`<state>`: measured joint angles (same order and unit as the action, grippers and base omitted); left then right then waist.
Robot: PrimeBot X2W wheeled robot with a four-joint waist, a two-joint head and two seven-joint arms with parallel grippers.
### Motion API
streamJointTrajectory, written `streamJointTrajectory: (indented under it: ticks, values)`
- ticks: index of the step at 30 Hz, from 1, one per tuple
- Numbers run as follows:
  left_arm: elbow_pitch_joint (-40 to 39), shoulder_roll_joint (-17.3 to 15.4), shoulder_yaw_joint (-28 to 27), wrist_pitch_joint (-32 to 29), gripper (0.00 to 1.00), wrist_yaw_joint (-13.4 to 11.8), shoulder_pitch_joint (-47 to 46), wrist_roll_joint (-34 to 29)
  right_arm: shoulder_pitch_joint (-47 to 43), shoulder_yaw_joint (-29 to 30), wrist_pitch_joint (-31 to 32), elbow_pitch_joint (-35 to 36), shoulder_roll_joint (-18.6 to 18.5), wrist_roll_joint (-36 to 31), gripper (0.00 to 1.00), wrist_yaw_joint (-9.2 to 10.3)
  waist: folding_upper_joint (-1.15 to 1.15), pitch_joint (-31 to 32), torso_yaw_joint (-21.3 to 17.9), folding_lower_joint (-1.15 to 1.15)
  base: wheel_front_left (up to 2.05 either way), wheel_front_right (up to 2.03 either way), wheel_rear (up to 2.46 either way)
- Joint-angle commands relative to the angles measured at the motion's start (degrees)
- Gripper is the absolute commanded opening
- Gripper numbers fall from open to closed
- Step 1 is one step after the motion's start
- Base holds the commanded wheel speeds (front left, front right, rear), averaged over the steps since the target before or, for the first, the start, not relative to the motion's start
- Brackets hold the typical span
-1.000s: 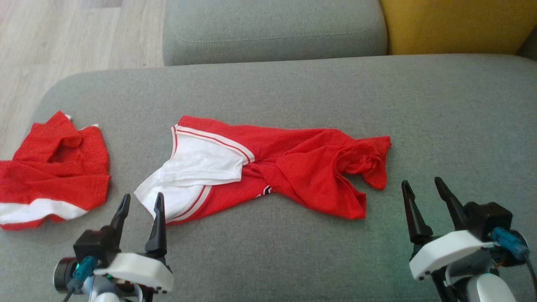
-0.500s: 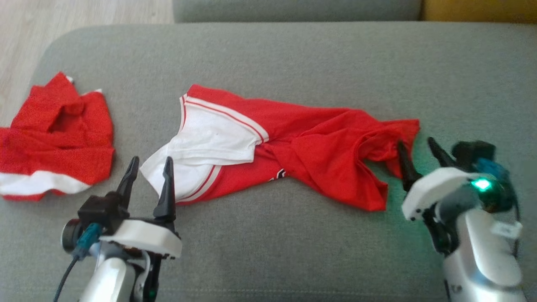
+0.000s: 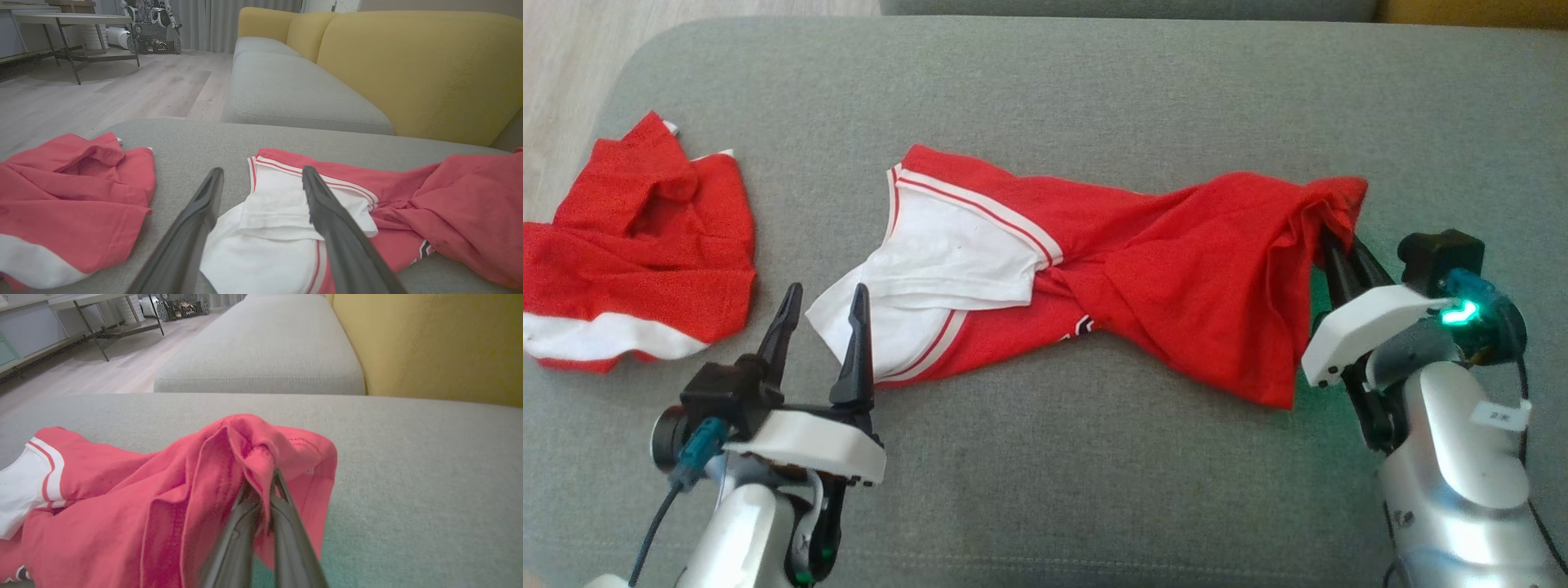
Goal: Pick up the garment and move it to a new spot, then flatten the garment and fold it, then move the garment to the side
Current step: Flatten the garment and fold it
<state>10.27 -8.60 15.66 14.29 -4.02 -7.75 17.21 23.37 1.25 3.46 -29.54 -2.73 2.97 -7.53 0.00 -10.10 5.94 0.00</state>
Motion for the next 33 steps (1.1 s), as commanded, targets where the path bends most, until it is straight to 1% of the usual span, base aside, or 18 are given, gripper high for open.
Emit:
streamJointTrajectory:
  ticks: [1, 4, 8, 9, 16, 21, 22, 23, 28, 33]
  values:
    - [-1.65, -0.35, -2.62, 0.70, 1.00, 0.15, -2.39, -0.57, 1.15, -1.64, -1.13, 2.70, -0.15, -0.57, 0.00, 0.04, 0.00, 0.16, -0.24, 0.00, 0.00, 0.00, 0.00]
    - [-1.86, 0.15, -3.29, 0.70, 1.00, 0.55, -2.04, -1.20, -2.61, -4.22, -2.34, 6.57, -0.26, -1.95, 0.00, 0.04, 0.00, 0.20, -0.91, 0.00, 0.00, 0.00, 0.00]
    - [-2.00, 0.52, -3.86, 0.70, 1.00, 1.00, -1.71, -1.70, -8.86, -6.54, -0.11, 10.20, -0.51, -2.49, 0.00, 0.04, 0.00, 0.19, -1.72, 0.00, 0.00, 0.00, 0.00]
    - [-2.00, 0.52, -3.86, 0.70, 1.00, 1.00, -1.71, -1.70, -8.86, -6.54, -0.11, 10.20, -0.51, -2.49, 0.00, 0.04, 0.00, 0.19, -1.72, 0.00, 0.00, 0.00, 0.00]
    - [-1.82, 0.93, -4.79, 0.71, 1.00, 1.73, -1.50, -2.41, -17.52, -8.47, 4.23, 14.60, -0.81, -2.36, 0.00, 0.04, 0.00, 0.27, -2.90, 0.00, 0.00, 0.00, 0.00]
    - [-1.64, 1.11, -5.23, 0.71, 1.00, 1.99, -1.23, -2.97, -20.17, -7.85, 5.50, 15.48, -0.53, -1.91, 0.00, 0.04, 0.00, 0.55, -3.42, 0.00, 0.00, 0.00, 0.00]
    - [-1.59, 1.14, -5.29, 0.71, 1.00, 2.05, -1.17, -3.06, -20.42, -7.57, 5.61, 15.41, -0.46, -1.71, 0.33, 0.04, 0.00, 0.63, -3.45, 0.00, 0.00, 0.00, 0.00]
    - [-1.54, 1.18, -5.35, 0.71, 1.00, 2.11, -1.11, -3.13, -20.56, -7.33, 5.49, 15.46, -0.41, -1.64, 1.00, 0.04, 0.00, 0.72, -3.48, 0.00, 0.00, 0.00, 0.00]
    - [-1.08, 1.32, -5.62, 0.71, 1.00, 2.23, -0.56, -3.45, -21.01, -6.27, 3.31, 17.98, -0.21, -0.01, 1.00, 0.04, 0.00, 1.76, -3.56, 0.00, 0.00, 0.00, 0.00]
    - [-0.74, 1.35, -6.05, 0.71, 1.00, 2.08, 0.60, -3.62, -22.01, -5.75, 1.13, 24.12, -0.17, 3.02, 1.00, 0.04, 0.00, 3.44, -3.63, 0.00, 0.00, 0.00, 0.00]
